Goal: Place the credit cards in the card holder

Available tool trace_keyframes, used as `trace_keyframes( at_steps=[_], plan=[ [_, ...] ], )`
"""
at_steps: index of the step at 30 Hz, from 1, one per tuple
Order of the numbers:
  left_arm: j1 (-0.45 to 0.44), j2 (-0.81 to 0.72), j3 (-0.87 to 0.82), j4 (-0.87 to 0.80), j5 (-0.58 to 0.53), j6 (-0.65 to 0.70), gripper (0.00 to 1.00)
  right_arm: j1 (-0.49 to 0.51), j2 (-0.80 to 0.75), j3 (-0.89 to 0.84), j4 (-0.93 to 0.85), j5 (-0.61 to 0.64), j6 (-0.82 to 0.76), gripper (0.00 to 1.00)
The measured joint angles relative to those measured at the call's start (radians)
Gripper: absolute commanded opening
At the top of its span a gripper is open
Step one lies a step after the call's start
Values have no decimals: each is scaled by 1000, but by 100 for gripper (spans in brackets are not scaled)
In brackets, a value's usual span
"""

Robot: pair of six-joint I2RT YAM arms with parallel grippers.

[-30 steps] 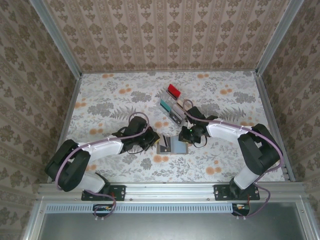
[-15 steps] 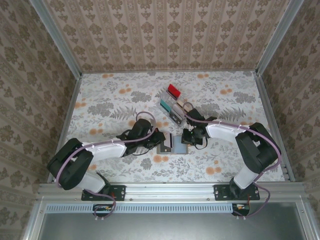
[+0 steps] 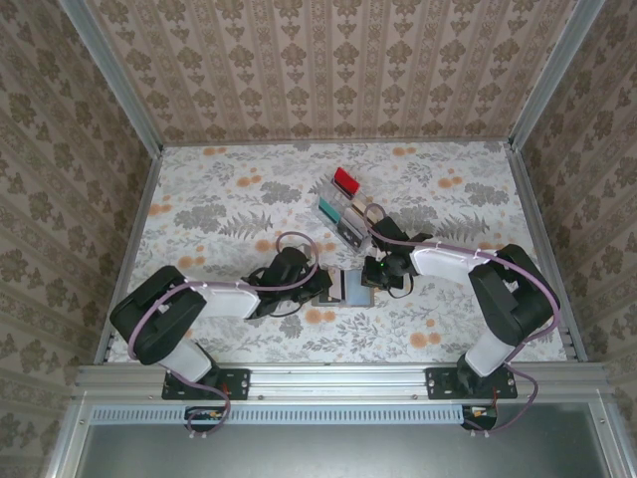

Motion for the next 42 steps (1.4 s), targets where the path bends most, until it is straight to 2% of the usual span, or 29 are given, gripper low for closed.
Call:
trace_keyframes(
  at_steps=[9, 23, 32, 42],
  plan=[
    [-25, -26, -10, -35, -45, 21, 0, 0, 0, -1, 3, 0, 0, 15],
    [-51, 31, -9, 54, -56, 27, 5, -4, 7, -2, 23, -8, 3, 17],
    [-58, 31, -10, 61, -67, 54, 6, -11, -24, -14, 11, 13, 21, 24],
    [-59, 48, -19, 114, -71, 64, 9, -17, -33, -24, 1, 41, 27, 22]
  ],
)
